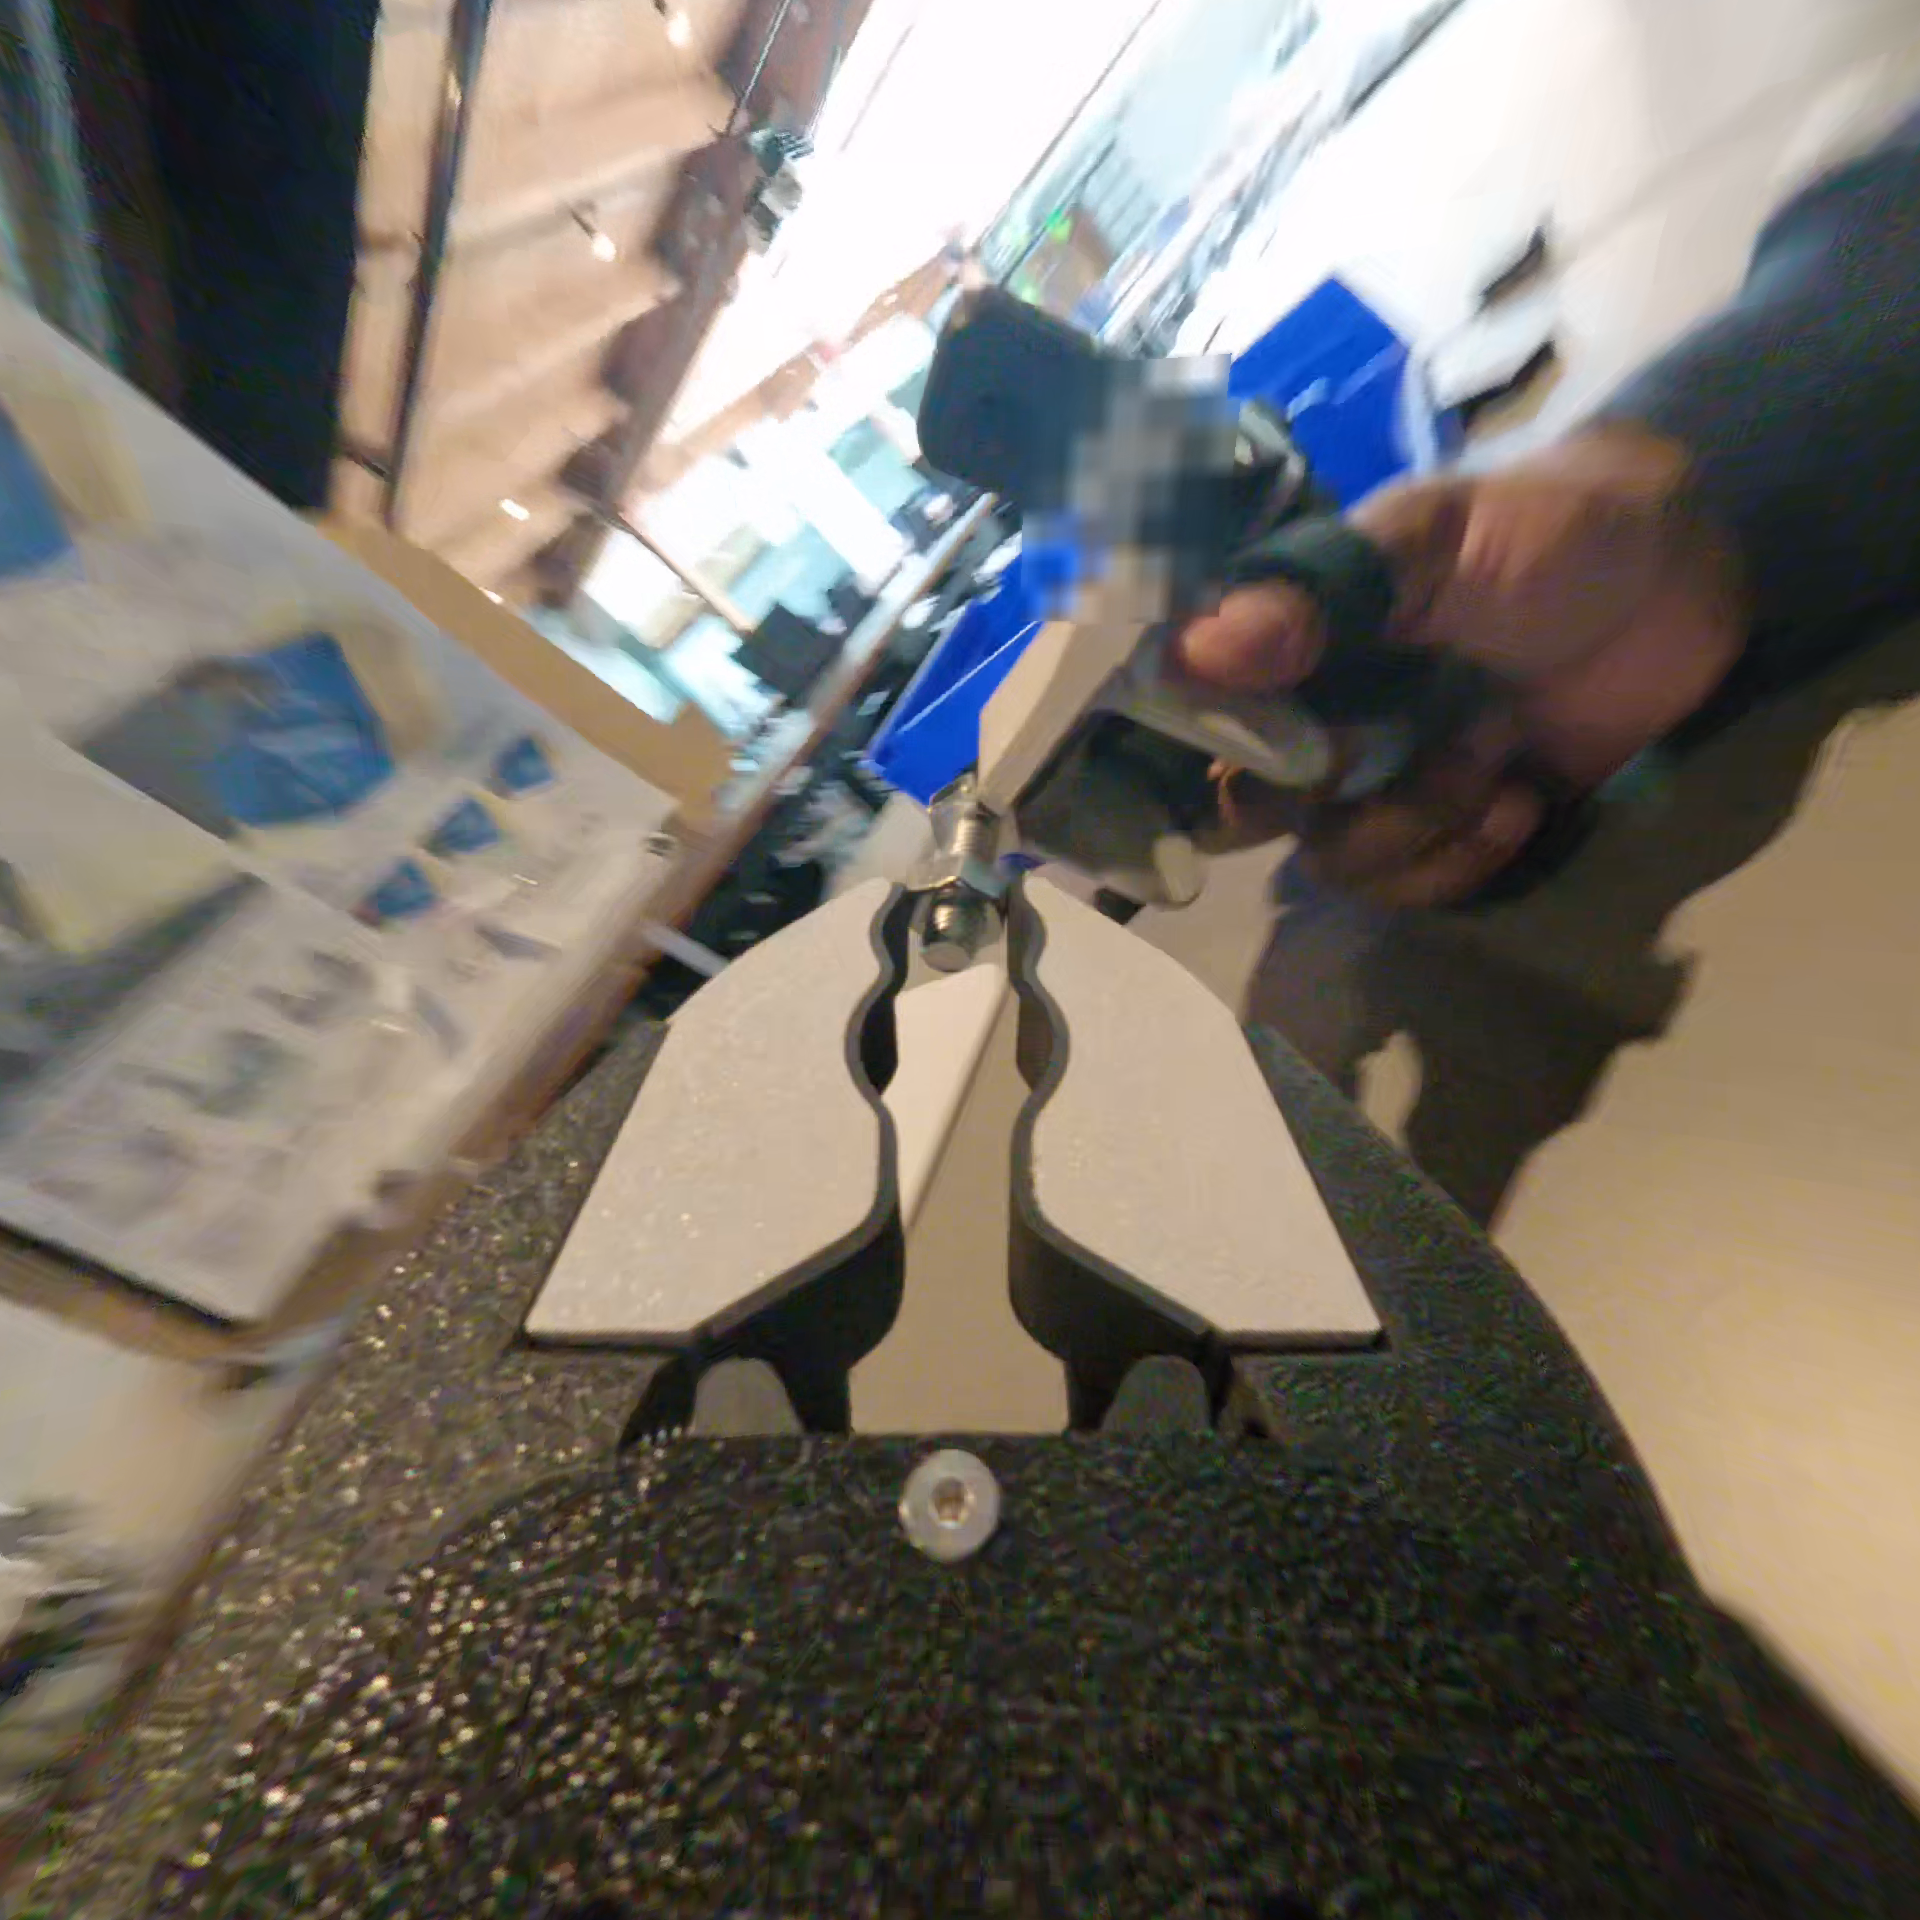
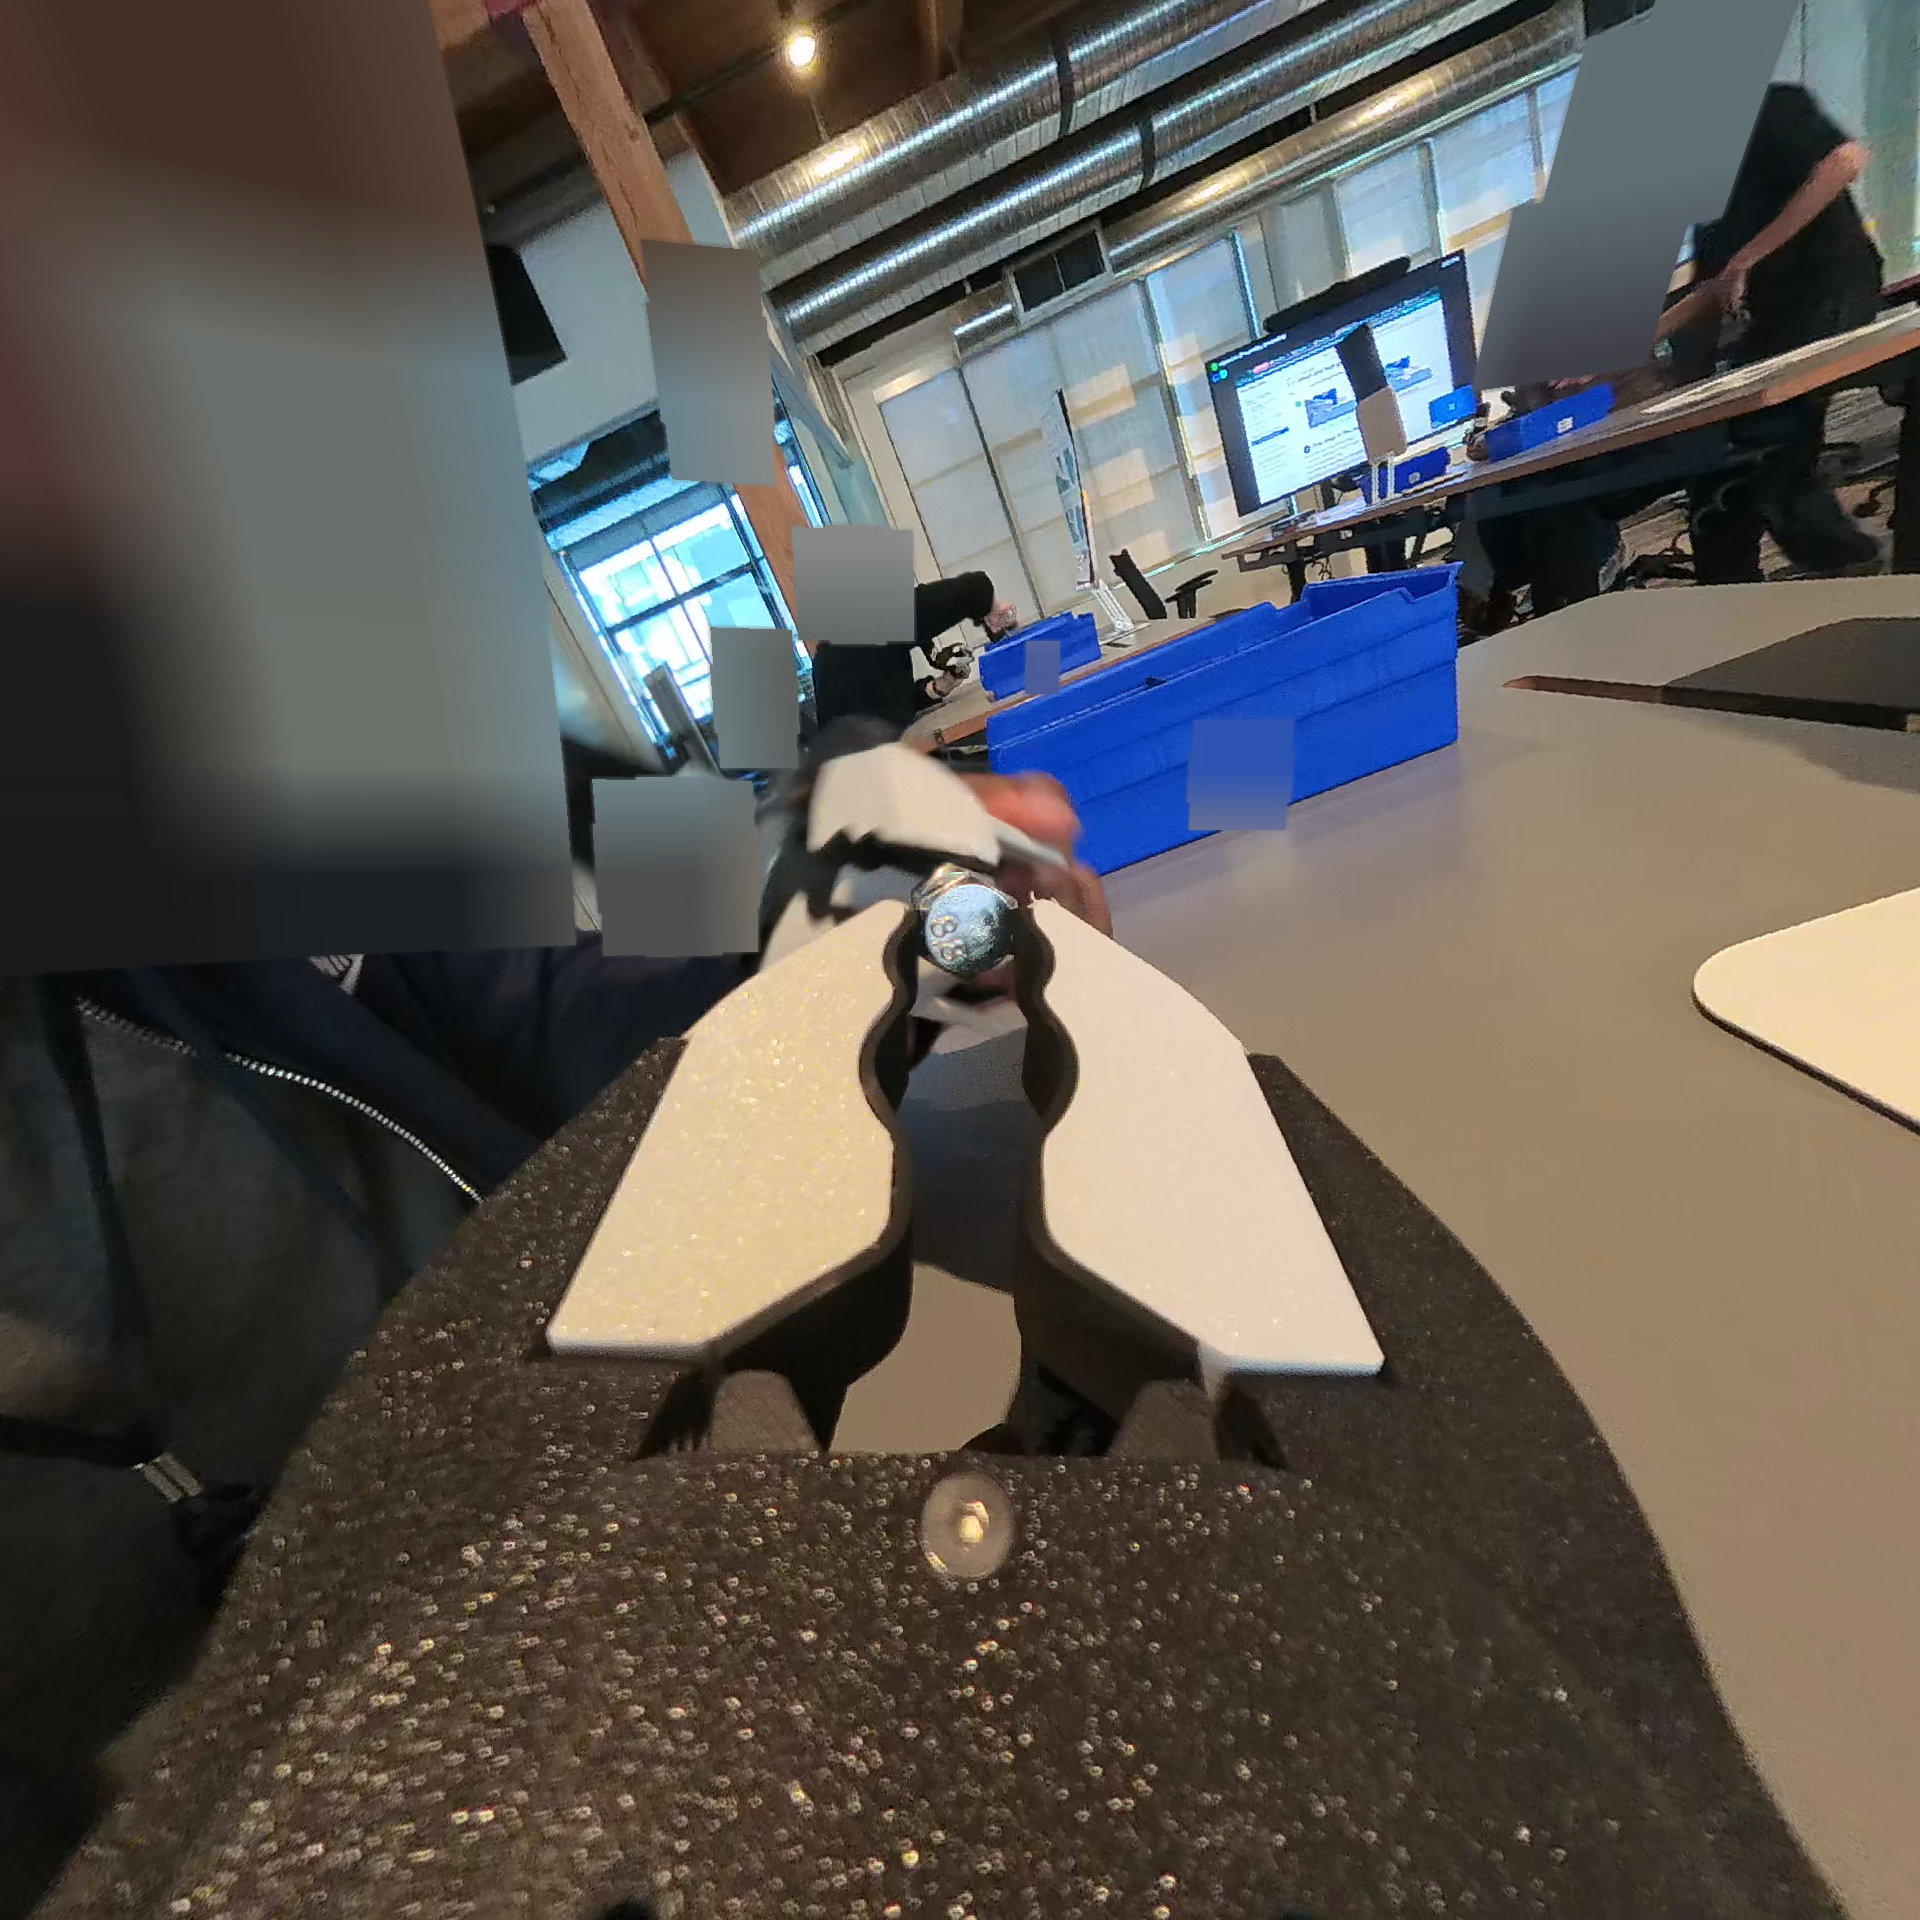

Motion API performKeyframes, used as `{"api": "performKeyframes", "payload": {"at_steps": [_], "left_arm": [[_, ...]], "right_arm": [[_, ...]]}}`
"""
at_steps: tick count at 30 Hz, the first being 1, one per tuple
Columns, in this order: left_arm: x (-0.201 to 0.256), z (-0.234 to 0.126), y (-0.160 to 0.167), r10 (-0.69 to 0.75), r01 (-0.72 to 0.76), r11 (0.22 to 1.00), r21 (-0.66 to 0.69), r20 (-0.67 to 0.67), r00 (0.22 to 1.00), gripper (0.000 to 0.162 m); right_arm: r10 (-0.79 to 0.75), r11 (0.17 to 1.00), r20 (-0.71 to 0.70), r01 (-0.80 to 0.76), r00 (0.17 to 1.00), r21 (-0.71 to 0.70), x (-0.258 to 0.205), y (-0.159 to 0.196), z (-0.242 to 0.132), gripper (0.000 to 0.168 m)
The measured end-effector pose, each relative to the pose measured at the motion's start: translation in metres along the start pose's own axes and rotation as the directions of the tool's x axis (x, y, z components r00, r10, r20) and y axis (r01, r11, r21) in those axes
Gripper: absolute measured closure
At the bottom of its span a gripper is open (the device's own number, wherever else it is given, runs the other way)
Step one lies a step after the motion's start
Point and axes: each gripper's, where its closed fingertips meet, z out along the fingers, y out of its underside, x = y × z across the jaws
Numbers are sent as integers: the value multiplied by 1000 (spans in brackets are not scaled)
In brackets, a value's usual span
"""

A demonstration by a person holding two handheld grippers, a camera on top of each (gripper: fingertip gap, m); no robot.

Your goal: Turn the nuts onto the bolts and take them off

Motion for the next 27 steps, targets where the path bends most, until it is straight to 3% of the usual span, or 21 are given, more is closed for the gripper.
{"api": "performKeyframes", "payload": {"at_steps": [2,5,9,12,15,23,25,27], "left_arm": [[-1,0,-2,109,-109,994,-9,58,992,141],[-1,0,-10,-234,237,968,84,-35,972,120],[-3,0,-9,-634,660,747,79,-217,743,116],[-3,-1,-4,-734,774,631,59,-278,619,121],[-1,-2,-4,-752,801,596,58,-309,582,126],[4,-2,-7,-684,728,683,63,-296,667,145],[5,-3,-6,-595,629,773,85,-251,764,145],[5,-2,-4,-417,434,896,94,-161,895,144]], "right_arm": [[-2,1000,2,2,1000,6,1,1,0,152],[-6,1000,5,6,1000,21,0,-1,0,152],[-36,999,-6,36,999,22,2,-2,-1,152],[-75,997,-13,75,997,22,3,-3,-1,152],[-104,995,-24,104,994,6,1,-1,1,152],[-140,990,-9,139,990,-31,-3,7,5,152],[-128,991,-2,128,992,-29,-3,7,5,152],[-117,993,2,117,993,-24,-2,7,6,152]]}}
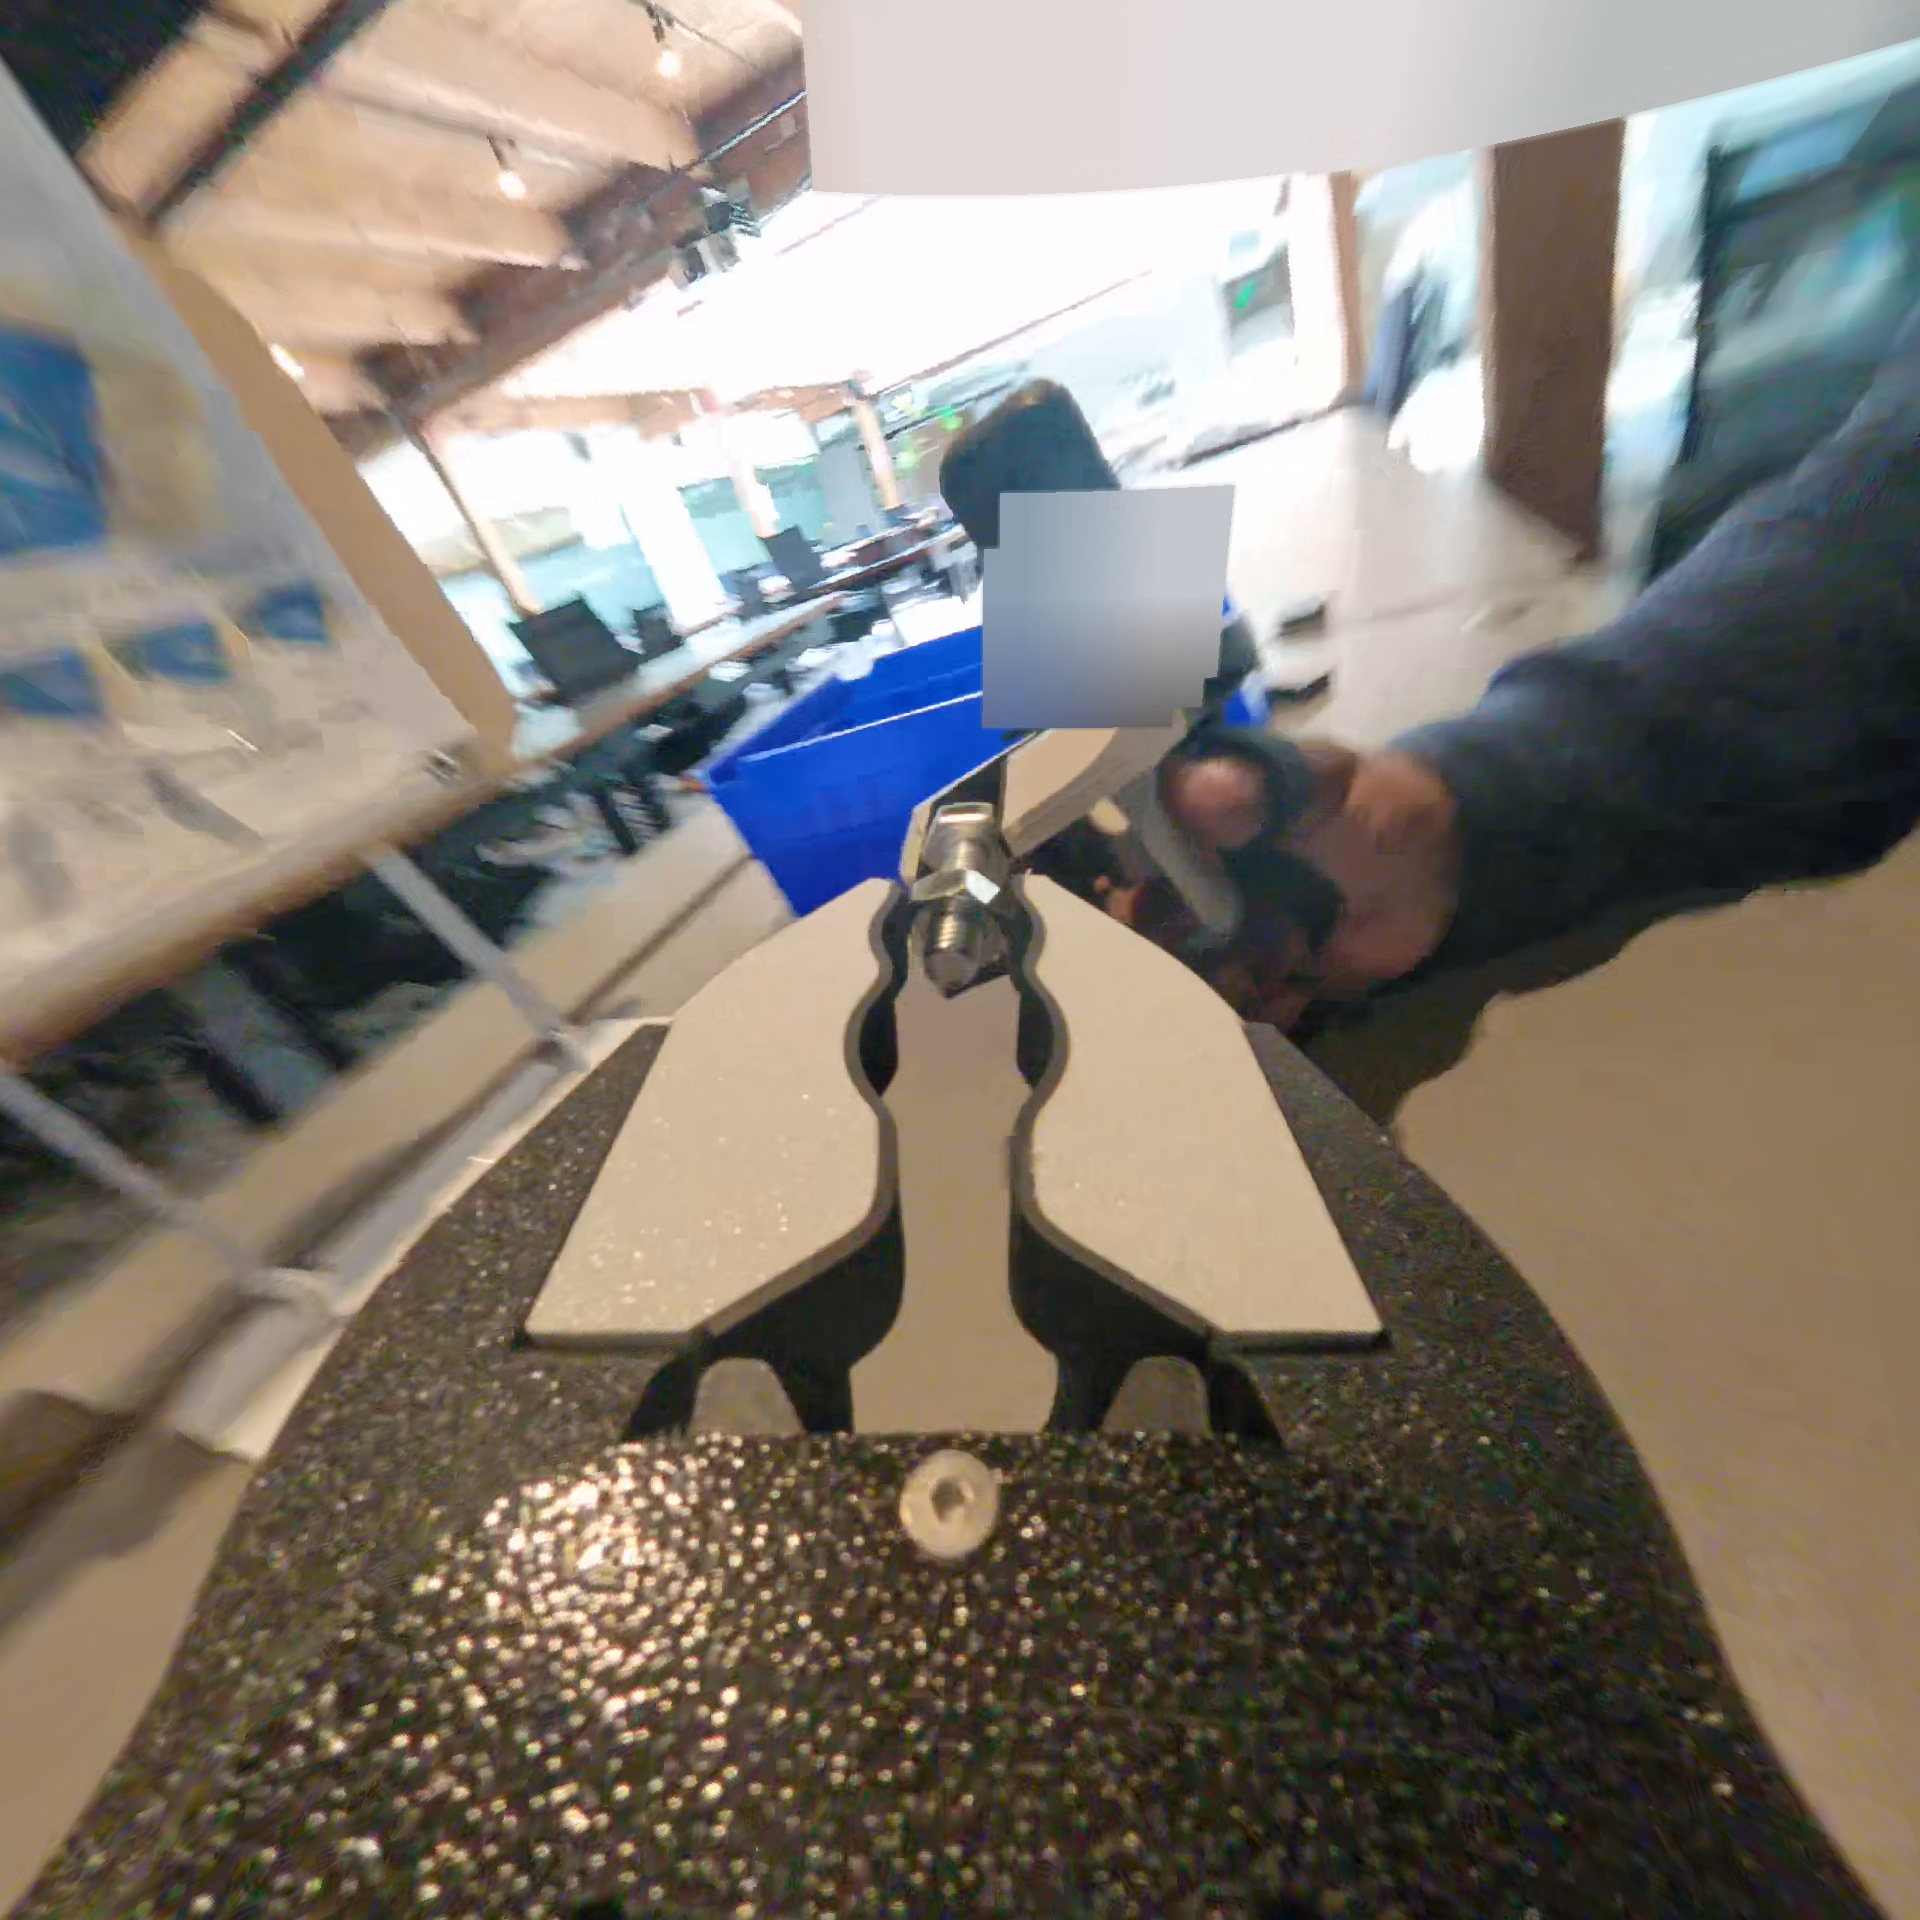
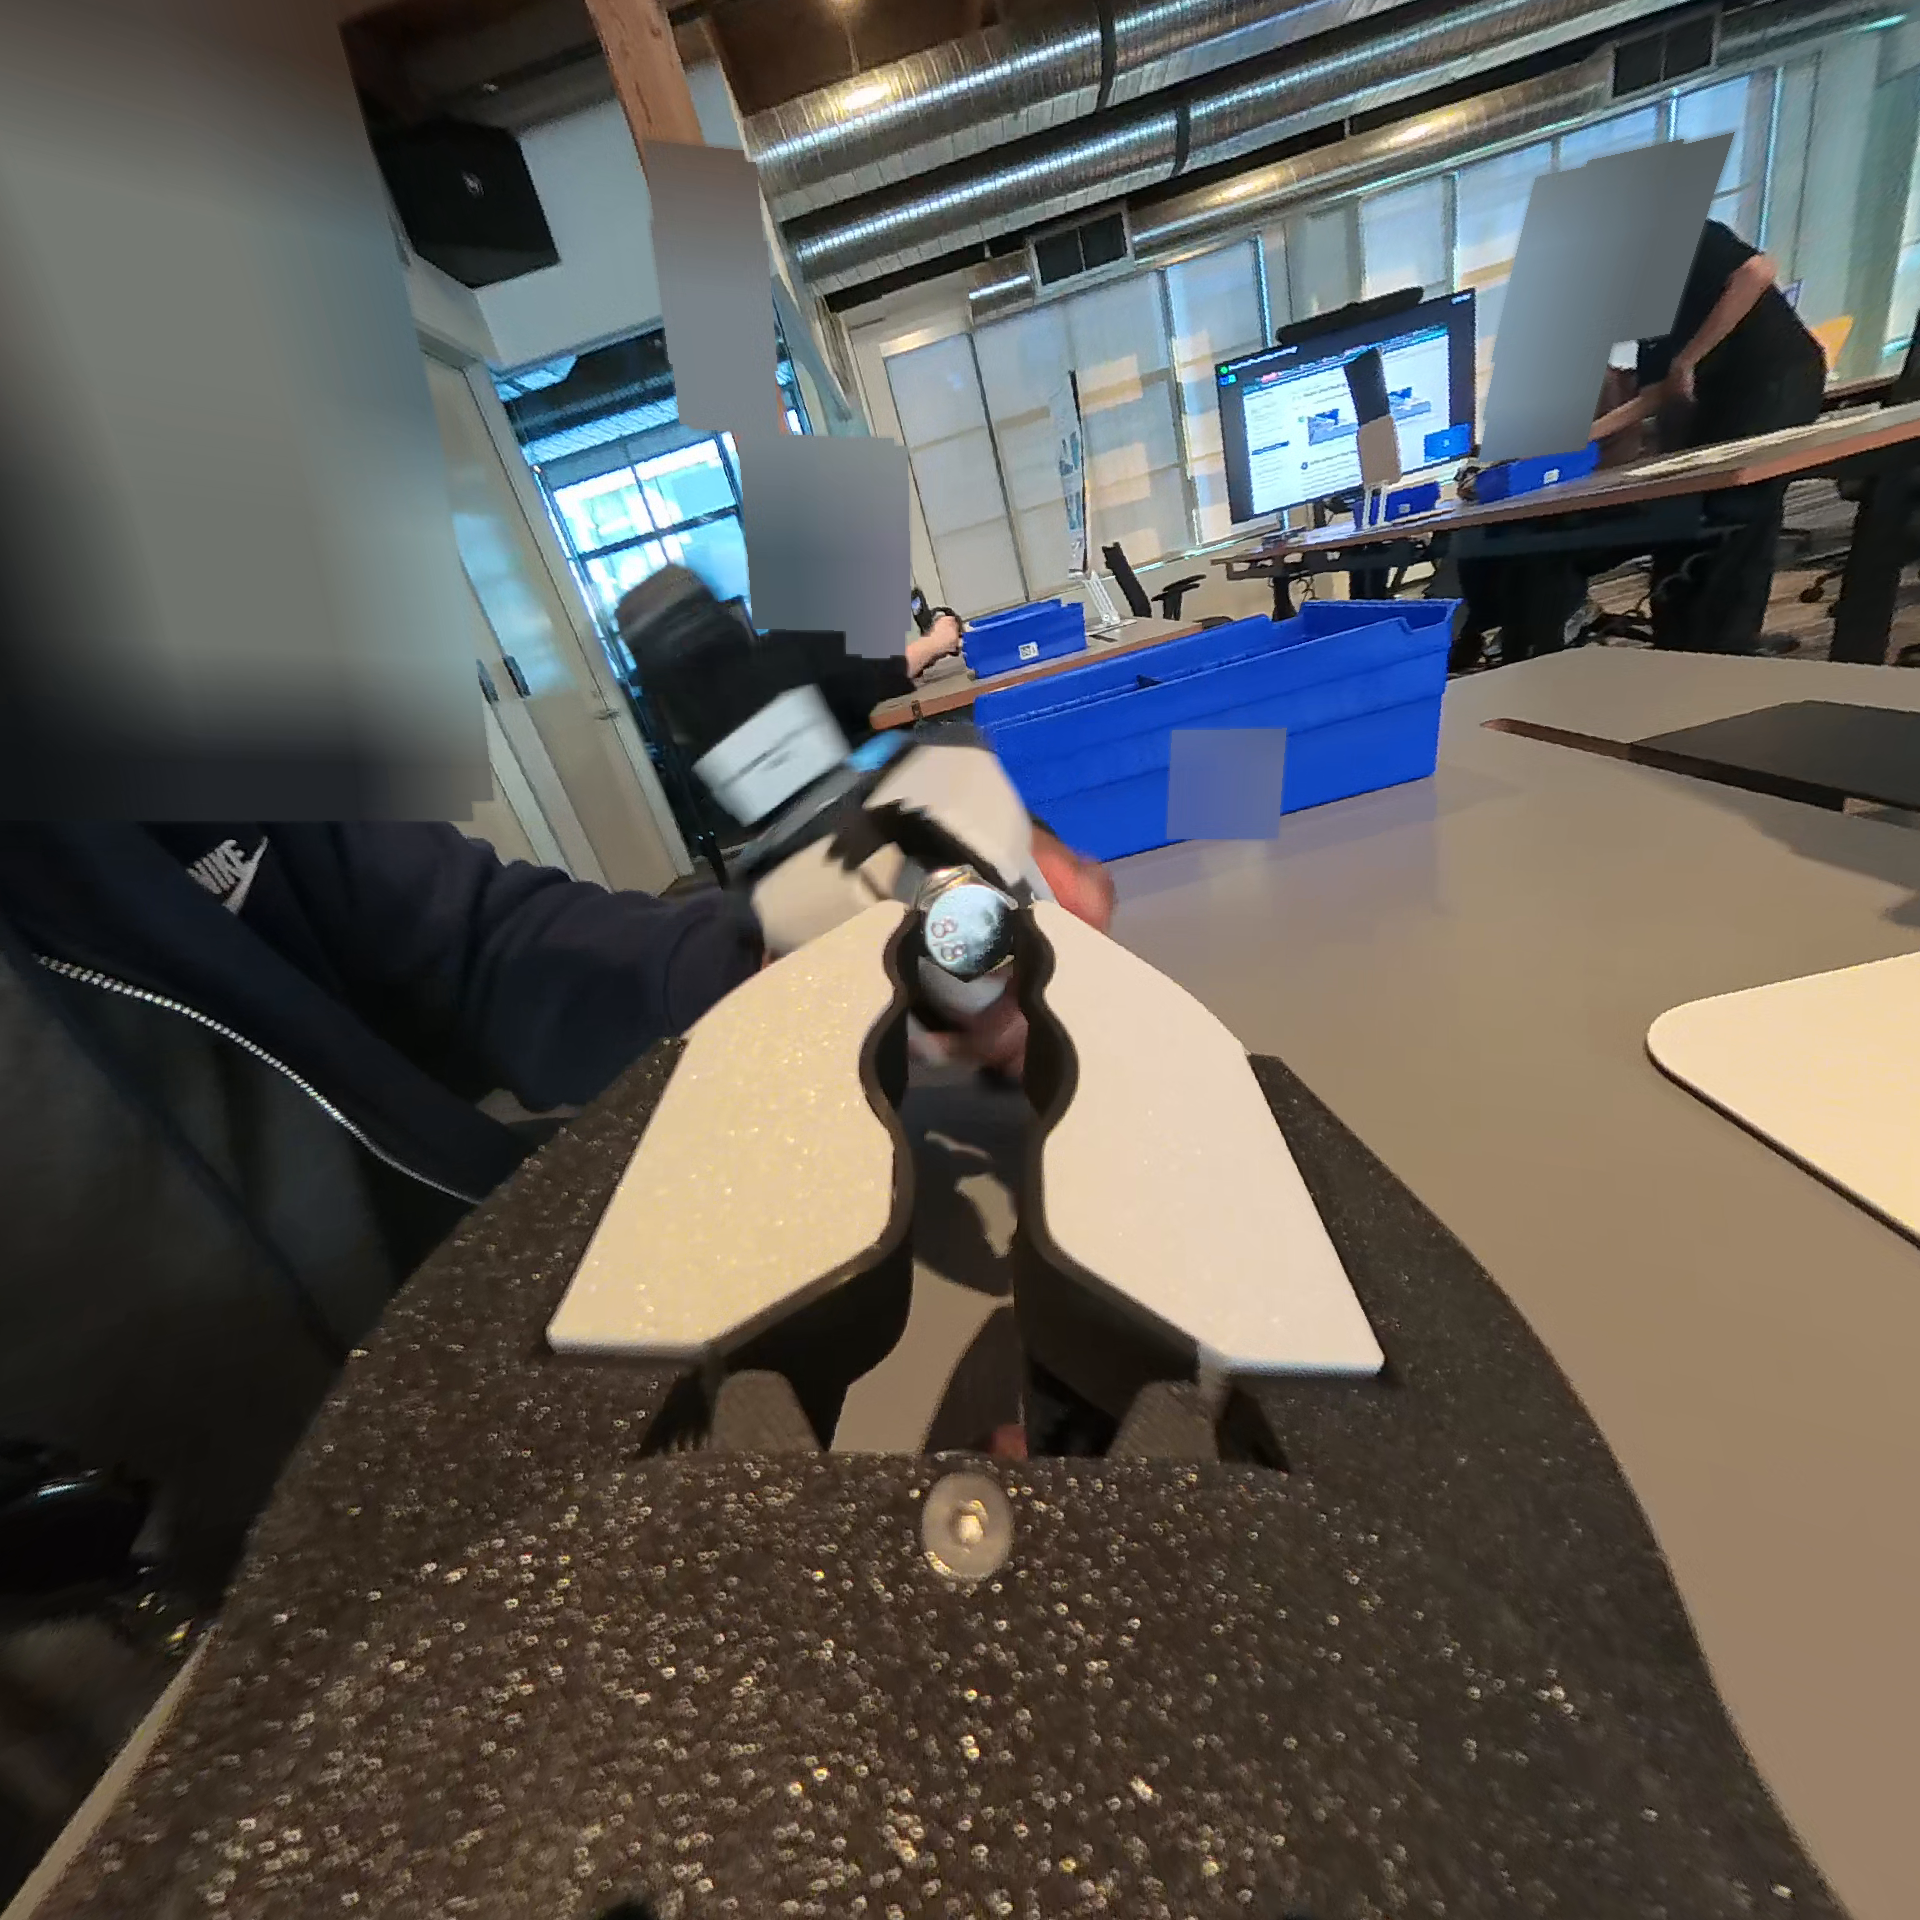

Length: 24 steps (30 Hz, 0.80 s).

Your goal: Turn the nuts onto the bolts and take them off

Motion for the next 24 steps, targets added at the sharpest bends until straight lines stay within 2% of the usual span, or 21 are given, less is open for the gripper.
{"api": "performKeyframes", "payload": {"at_steps": [2,3,4,5,6,9,12,14,17,20,24], "left_arm": [[-2,0,3,296,-290,954,-69,92,951,144],[-3,0,4,415,-403,909,-108,129,901,144],[-3,1,4,474,-459,879,-128,151,867,139],[-2,1,3,457,-443,889,-115,153,876,135],[-2,0,-1,380,-373,925,-73,158,911,130],[-13,-7,-12,83,-94,993,72,144,986,122],[-25,-16,-19,-178,161,968,191,77,981,121],[-32,-21,-21,-277,258,938,233,53,959,121],[-35,-23,-19,-312,297,927,229,34,949,121],[-33,-23,-11,-263,255,952,170,30,964,121],[-18,-21,-5,-241,248,964,98,-83,967,124]], "right_arm": [[8,1000,-4,-8,1000,5,2,0,-1,152],[8,1000,-5,-8,1000,6,2,1,-1,152],[4,1000,-4,-4,1000,7,2,1,-1,152],[-1,1000,-3,1,1000,11,2,0,-1,152],[-2,1000,-3,2,1000,15,2,0,-1,152],[-3,1000,-7,3,1000,28,3,-3,-1,152],[-12,999,-16,12,1000,46,4,-7,-2,152],[-28,998,-27,30,999,53,5,-10,-2,152],[-103,994,-61,104,993,20,8,-12,0,152],[-190,981,-89,185,978,-61,17,-6,2,152],[-231,969,-50,225,972,-106,20,-1,4,152]]}}
